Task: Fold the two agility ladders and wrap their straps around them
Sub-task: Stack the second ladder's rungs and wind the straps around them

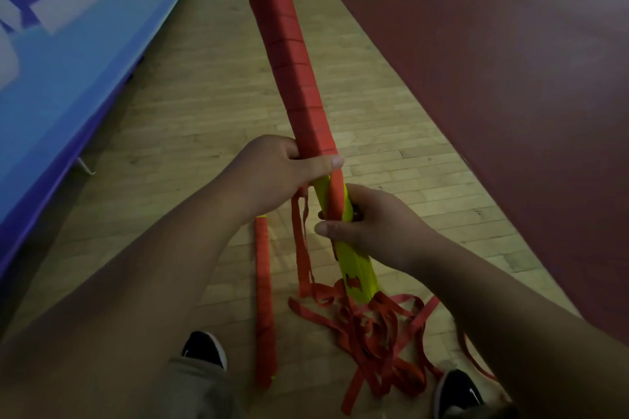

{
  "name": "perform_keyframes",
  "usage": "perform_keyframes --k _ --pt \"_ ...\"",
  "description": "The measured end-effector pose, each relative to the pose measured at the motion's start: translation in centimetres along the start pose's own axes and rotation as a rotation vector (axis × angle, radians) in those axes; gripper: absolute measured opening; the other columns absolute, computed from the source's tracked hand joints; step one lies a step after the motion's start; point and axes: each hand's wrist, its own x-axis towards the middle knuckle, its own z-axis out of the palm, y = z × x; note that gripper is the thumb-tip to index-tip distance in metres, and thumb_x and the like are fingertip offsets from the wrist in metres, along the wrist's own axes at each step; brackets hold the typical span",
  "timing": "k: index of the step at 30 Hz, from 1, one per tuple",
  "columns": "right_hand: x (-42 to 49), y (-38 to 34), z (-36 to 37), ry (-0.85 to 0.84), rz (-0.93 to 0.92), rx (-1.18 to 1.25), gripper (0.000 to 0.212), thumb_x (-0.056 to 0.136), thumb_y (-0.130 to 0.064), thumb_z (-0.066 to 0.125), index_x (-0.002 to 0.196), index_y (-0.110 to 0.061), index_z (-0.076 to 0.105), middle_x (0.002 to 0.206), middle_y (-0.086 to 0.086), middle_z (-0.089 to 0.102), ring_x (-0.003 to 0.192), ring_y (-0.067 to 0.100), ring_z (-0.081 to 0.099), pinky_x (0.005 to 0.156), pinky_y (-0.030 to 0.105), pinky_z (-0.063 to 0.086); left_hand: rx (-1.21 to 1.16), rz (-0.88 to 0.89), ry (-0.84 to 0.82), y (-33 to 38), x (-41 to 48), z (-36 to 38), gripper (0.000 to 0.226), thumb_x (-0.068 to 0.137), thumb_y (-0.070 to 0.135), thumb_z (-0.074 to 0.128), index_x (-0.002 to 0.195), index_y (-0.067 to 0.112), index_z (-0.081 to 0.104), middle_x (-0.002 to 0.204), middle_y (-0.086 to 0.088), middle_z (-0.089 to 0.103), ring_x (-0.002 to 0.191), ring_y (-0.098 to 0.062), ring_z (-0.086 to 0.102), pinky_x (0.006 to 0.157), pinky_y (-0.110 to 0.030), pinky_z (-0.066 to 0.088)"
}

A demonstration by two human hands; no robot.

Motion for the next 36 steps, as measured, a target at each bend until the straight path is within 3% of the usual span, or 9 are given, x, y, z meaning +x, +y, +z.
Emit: perform_keyframes --k 4,10,13,17,20,22,25,33,36 --pt "-0.6 -0.8 -1.2 -0.206 0.054 0.119 0.026 0.098 -0.045 0.08 0.122 -0.035 0.076 0.118 -0.01 0.08 0.108 0.006 0.077 0.103 0.039 0.059 -0.167 0.064 -0.098 -0.2 0.1 -0.8 0.03 0.097 0.053 0.074 0.094 0.025 0.084 0.087 0.001 0.082 0.08 -0.011 0.075 0.084 -0.037 0.061" --pt "-1.0 -1.2 -3.1 -0.446 0.048 0.304 0.033 0.107 -0.013 0.065 0.14 -0.011 0.068 0.134 0.004 0.078 0.126 0.026 0.074 0.107 0.04 0.056 -0.349 0.123 -0.23 -1.3 0.5 -1.5 0.029 0.096 0.054 0.074 0.093 0.027 0.084 0.099 -0.014 0.078 0.09 -0.022 0.07 0.09 -0.042 0.056" --pt "-1.1 -0.8 -3.4 -0.44 -0.003 0.328 0.03 0.104 -0.01 0.069 0.134 -0.005 0.069 0.131 0.008 0.079 0.126 0.03 0.073 0.111 0.048 0.055 -0.354 0.13 -0.264 -1.4 0.6 -1.7 0.039 0.099 0.054 0.071 0.11 0.019 0.082 0.103 -0.006 0.08 0.096 -0.022 0.072 0.092 -0.042 0.056" --pt "-1.3 -0.7 -3.3 -0.416 -0.054 0.438 0.01 0.102 -0.007 0.069 0.108 -0.014 0.072 0.099 -0.004 0.078 0.099 0.02 0.077 0.095 0.042 0.057 -0.272 0.151 -0.206 -1.0 0.5 -1.9 0.054 0.099 0.061 0.058 0.12 0.016 0.08 0.105 -0.006 0.082 0.092 -0.016 0.075 0.088 -0.034 0.058" --pt "-1.1 -0.6 -3.3 -0.353 -0.044 0.428 0.024 0.097 -0.016 0.076 0.12 -0.011 0.073 0.121 0.021 0.076 0.116 0.039 0.076 0.099 0.044 0.06 -0.247 0.137 -0.171 -0.9 0.5 -2.1 0.052 0.099 0.062 0.058 0.117 0.019 0.081 0.106 -0.01 0.082 0.093 -0.022 0.077 0.089 -0.037 0.061" --pt "-1.1 -0.4 -3.1 -0.33 -0.035 0.408 0.025 0.098 -0.017 0.077 0.122 -0.015 0.075 0.131 0.025 0.073 0.122 0.042 0.073 0.1 0.046 0.06 -0.215 0.135 -0.15 -1.0 0.6 -2.1 0.05 0.099 0.062 0.06 0.112 0.019 0.082 0.101 -0.009 0.082 0.087 -0.02 0.077 0.086 -0.037 0.061" --pt "-1.0 -0.3 -3.0 -0.293 -0.024 0.378 0.027 0.1 -0.014 0.076 0.127 -0.014 0.075 0.131 0.023 0.074 0.121 0.039 0.074 0.103 0.047 0.062 -0.175 0.116 -0.126 -0.9 0.4 -2.1 0.046 0.1 0.06 0.059 0.105 0.02 0.08 0.094 -0.005 0.082 0.085 -0.016 0.079 0.082 -0.036 0.064" --pt "-0.4 0.0 -2.3 -0.169 0.014 0.276 0.027 0.095 -0.018 0.085 0.121 -0.025 0.079 0.116 0.004 0.082 0.11 0.02 0.08 0.089 0.035 0.062 -0.019 0.092 -0.1 -1.5 0.4 -2.1 0.036 0.106 0.057 0.057 0.097 0.03 0.078 0.086 0.005 0.081 0.075 -0.008 0.077 0.076 -0.025 0.059" --pt "-0.4 0.2 -2.0 -0.15 0.026 0.254 0.018 0.095 -0.016 0.085 0.109 -0.027 0.079 0.1 -0.005 0.082 0.091 0.008 0.079 0.072 0.022 0.059 0.043 0.099 -0.106 -1.7 0.2 -1.9 0.031 0.106 0.057 0.055 0.097 0.034 0.074 0.082 0.011 0.08 0.073 -0.006 0.075 0.074 -0.026 0.054"
